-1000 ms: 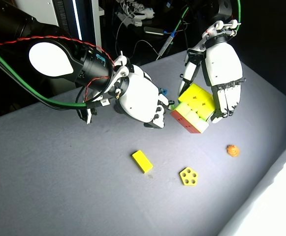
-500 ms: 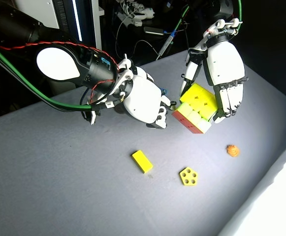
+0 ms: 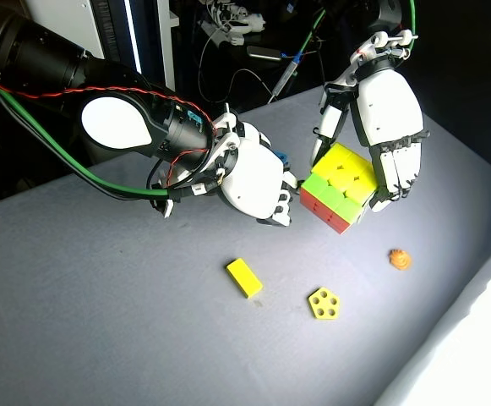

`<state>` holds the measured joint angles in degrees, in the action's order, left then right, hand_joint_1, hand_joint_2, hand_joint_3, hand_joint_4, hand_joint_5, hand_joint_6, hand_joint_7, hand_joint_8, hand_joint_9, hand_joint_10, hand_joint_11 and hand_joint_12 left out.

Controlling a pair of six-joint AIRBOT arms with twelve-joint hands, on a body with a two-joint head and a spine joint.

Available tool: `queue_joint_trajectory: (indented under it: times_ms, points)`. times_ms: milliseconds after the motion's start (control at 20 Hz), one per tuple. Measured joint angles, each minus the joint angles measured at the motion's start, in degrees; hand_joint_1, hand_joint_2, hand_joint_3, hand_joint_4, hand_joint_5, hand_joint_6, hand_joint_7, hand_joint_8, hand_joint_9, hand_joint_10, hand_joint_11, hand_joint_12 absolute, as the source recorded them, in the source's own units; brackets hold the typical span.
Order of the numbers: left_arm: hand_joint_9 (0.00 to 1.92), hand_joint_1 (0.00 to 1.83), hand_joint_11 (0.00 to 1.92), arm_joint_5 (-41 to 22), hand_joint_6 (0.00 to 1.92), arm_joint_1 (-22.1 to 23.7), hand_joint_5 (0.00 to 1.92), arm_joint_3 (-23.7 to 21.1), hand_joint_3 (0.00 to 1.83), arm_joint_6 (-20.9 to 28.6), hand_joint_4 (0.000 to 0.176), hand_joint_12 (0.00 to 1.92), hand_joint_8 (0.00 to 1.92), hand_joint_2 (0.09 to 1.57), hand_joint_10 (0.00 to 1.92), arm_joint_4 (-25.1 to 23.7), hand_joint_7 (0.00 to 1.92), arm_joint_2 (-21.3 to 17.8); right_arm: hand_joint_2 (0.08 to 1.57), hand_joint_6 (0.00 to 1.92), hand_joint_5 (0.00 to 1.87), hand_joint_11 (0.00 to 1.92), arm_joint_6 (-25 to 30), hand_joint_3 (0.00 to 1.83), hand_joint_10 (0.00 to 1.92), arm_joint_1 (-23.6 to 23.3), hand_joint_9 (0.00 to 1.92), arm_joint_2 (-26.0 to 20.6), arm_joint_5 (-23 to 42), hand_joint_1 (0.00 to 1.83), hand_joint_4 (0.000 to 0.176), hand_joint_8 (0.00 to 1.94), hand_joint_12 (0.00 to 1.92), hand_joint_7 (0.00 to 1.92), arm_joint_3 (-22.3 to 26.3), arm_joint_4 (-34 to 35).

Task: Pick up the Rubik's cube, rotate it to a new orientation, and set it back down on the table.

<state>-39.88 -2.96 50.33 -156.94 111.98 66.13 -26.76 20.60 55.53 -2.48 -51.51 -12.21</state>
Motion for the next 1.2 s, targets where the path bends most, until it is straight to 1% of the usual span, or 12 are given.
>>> queue_joint_trajectory:
  times_ms: [150,250,450,550,600,650,800,850,900,1000,1100,1200]
  points:
    - [0.30,0.94,0.35,0.33,1.87,0.00,0.39,-0.09,0.00,0.35,0.030,1.92,1.91,1.48,1.92,1.97,0.41,0.00,1.26,0.00,0.09,0.20,0.02,0.00,1.76,1.51,0.34,-5.22,-0.20,0.00,0.000,1.27,1.92,0.38,3.30,0.11]
    - [0.29,0.94,0.33,1.27,1.86,0.00,0.41,-0.17,0.00,0.42,0.031,1.92,1.91,1.48,1.92,1.57,0.40,0.00,1.26,0.00,0.08,0.18,2.62,0.00,1.75,1.33,0.33,-11.26,0.02,0.00,0.000,1.26,1.92,0.37,6.14,0.17]
    - [0.31,0.95,0.33,1.36,1.88,0.00,0.39,-0.15,0.00,1.18,0.030,1.92,1.88,1.47,1.92,1.49,0.42,-0.48,1.26,0.00,0.09,0.18,2.71,0.00,1.76,-0.81,0.32,-15.39,-0.26,0.00,0.000,1.26,1.92,0.37,7.85,0.20]
    - [0.29,0.93,0.33,1.27,1.91,-0.02,0.39,-0.09,0.00,3.41,0.032,1.92,1.89,1.48,1.92,-0.11,0.40,-0.72,1.26,0.01,0.10,0.22,2.71,0.00,1.77,-0.83,0.32,-16.94,-0.44,0.00,0.000,1.28,1.92,0.37,7.67,0.20]
    - [0.31,0.95,0.34,1.03,1.86,-0.09,0.43,-0.11,0.00,5.40,0.033,1.92,1.88,1.47,1.92,-1.60,0.41,-1.07,1.26,0.01,0.10,0.19,2.67,0.00,1.74,-0.83,0.32,-17.22,-1.14,0.00,0.000,1.25,1.92,0.39,6.62,0.20]
    - [0.30,0.95,0.34,1.20,1.84,-0.15,0.43,-0.11,0.00,6.45,0.028,1.92,1.91,1.47,1.92,-2.29,0.39,-1.36,1.26,0.01,0.10,0.16,2.56,0.00,1.73,-1.29,0.31,-17.22,-1.84,0.00,0.000,1.24,1.92,0.38,5.42,0.20]
    - [0.34,0.98,0.38,1.73,1.76,-0.90,0.44,-0.11,0.00,9.64,0.015,1.92,1.90,1.45,1.92,-4.15,0.44,-1.62,1.25,0.01,0.09,0.17,2.69,0.00,1.75,-1.90,0.30,-17.33,-2.56,0.00,0.000,1.24,1.92,0.38,0.76,0.17]
    - [0.36,0.99,0.40,1.75,1.78,-1.44,0.44,-0.11,0.00,11.21,0.025,1.92,1.85,1.44,1.89,-4.81,0.46,-1.68,1.25,0.01,0.12,0.19,2.97,0.00,1.72,-1.90,0.34,-17.33,-2.19,0.01,0.000,1.22,1.92,0.41,-0.13,0.20]
    - [0.36,1.00,0.39,1.68,1.75,-2.27,0.46,-0.11,0.00,13.70,0.024,1.91,1.83,1.43,1.87,-6.32,0.47,-1.84,1.25,0.01,0.12,0.14,2.58,0.00,1.72,-1.90,0.33,-17.33,-1.88,0.00,0.000,1.22,1.92,0.41,-0.26,0.11]
    - [0.30,0.98,0.36,2.10,1.80,-3.78,0.45,-0.11,0.00,18.88,0.030,1.92,1.85,1.44,1.90,-9.84,0.44,-2.12,1.24,0.02,0.15,0.09,0.85,0.00,1.77,-1.84,0.28,-16.94,0.13,0.00,0.000,1.25,1.92,0.38,0.31,0.15]
    - [0.31,0.97,0.37,3.04,1.79,-5.60,0.45,-0.13,0.00,23.96,0.026,1.92,1.89,1.45,1.92,-13.66,0.42,-2.12,1.25,0.01,0.13,0.18,-0.35,0.00,1.78,-1.86,0.30,-16.04,3.26,0.00,0.000,1.27,1.92,0.40,0.66,0.17]
    - [0.30,0.97,0.35,3.82,1.84,-7.85,0.43,-0.11,0.00,28.22,0.032,1.92,1.86,1.45,1.92,-16.44,0.42,-2.14,1.25,0.00,0.08,0.23,-1.84,0.00,1.79,-1.84,0.34,-16.06,6.99,0.00,0.000,1.30,1.92,0.40,0.68,0.13]
